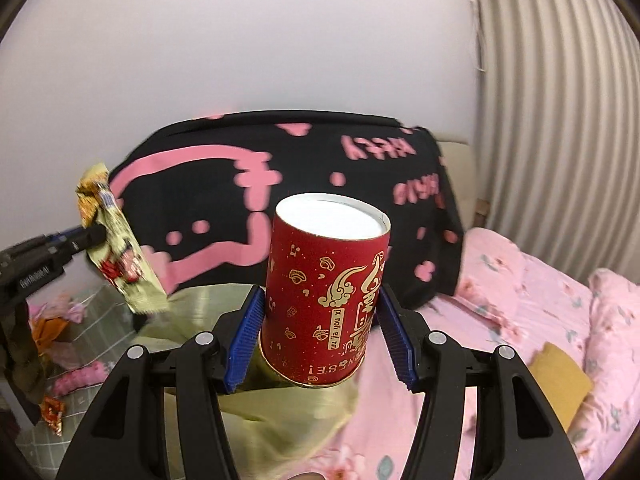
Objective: Collect trash
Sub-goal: 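Carry both items over the yellow trash bag and release them inside, then return both tools to the mat and grasp the pink lollipop snack with the right tool, then lift the pink lollipop snack with the right tool while the left tool grasps the orange bread bag, then carry the pink snack and orange bag over the trash bag and release them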
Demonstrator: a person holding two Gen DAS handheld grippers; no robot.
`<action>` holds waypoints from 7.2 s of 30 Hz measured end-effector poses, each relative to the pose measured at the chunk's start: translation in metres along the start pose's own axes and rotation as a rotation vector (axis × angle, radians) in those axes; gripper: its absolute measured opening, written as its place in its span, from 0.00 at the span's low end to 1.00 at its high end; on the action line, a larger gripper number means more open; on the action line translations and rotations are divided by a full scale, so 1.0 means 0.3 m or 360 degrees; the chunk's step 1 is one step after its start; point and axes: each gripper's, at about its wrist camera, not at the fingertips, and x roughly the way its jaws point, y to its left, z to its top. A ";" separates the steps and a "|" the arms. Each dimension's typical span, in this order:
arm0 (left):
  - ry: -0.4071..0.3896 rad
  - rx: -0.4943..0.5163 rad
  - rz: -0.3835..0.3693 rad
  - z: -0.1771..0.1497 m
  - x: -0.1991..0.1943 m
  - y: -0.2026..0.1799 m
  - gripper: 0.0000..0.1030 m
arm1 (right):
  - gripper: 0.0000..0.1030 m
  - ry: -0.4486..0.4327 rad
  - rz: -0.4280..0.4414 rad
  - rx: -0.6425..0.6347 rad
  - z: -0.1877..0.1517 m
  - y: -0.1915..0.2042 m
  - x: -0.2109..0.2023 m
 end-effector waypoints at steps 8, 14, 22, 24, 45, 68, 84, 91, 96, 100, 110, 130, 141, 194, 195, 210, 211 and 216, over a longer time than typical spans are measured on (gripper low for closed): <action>0.0367 0.0102 -0.0190 -0.112 0.197 -0.141 0.29 | 0.52 0.0053 -0.0074 0.0094 -0.037 -0.122 0.034; 0.0431 -0.0062 -0.0333 -0.146 0.169 -0.100 0.47 | 0.52 0.0093 0.0000 0.0085 -0.058 -0.096 0.071; 0.0366 -0.0301 -0.0128 -0.146 0.068 0.086 0.47 | 0.52 0.0119 0.0303 0.0035 -0.033 0.062 0.150; 0.0362 -0.0331 -0.0073 -0.167 0.035 0.120 0.47 | 0.52 0.0150 0.0353 -0.0001 -0.031 0.119 0.193; 0.0338 -0.0530 0.0094 -0.310 -0.116 0.292 0.53 | 0.57 0.0506 0.0337 -0.0108 -0.184 0.256 0.277; 0.0142 -0.0938 0.0766 -0.531 -0.557 0.769 0.53 | 0.57 0.0317 0.0750 -0.0376 -0.137 0.724 0.201; 0.0165 -0.1053 0.0984 -0.665 -0.735 0.882 0.53 | 0.53 0.0378 0.1279 -0.0711 -0.156 1.329 0.251; 0.0174 -0.1049 0.1005 -0.677 -0.763 0.921 0.53 | 0.53 0.0464 0.1216 -0.1022 -0.241 1.526 0.342; 0.0160 -0.1037 0.1014 -0.671 -0.771 0.938 0.53 | 0.51 0.0572 0.1178 -0.1100 -0.308 1.533 0.388; 0.0155 -0.1084 0.0994 -0.679 -0.765 0.958 0.53 | 0.43 0.0602 0.1176 -0.1111 -0.338 1.497 0.372; 0.0184 -0.1129 0.0913 -0.696 -0.733 0.975 0.53 | 0.43 0.0543 0.1152 -0.0895 -0.242 1.354 0.306; 0.0230 -0.0970 0.0709 -0.612 -0.600 0.845 0.54 | 0.43 0.0502 0.0889 -0.0561 -0.205 1.001 0.258; 0.0263 -0.0773 0.0550 -0.509 -0.441 0.752 0.54 | 0.43 0.0547 0.0827 -0.0433 -0.275 0.852 0.222; 0.0413 -0.0814 0.0611 -0.488 -0.302 0.813 0.23 | 0.43 0.0593 0.0870 -0.0433 -0.332 0.755 0.180; 0.0392 -0.0806 0.0611 -0.475 -0.320 0.801 0.23 | 0.43 0.0580 0.0870 -0.0440 -0.328 0.757 0.175; 0.0232 -0.0705 0.0556 -0.332 -0.439 0.686 0.23 | 0.43 0.0431 0.0860 -0.0437 -0.181 0.721 0.132; 0.0223 -0.0698 0.0546 -0.322 -0.442 0.680 0.23 | 0.43 0.0413 0.0852 -0.0433 -0.165 0.711 0.126; 0.0191 -0.0662 0.0474 -0.262 -0.408 0.634 0.23 | 0.43 0.0352 0.0788 -0.0373 -0.095 0.635 0.121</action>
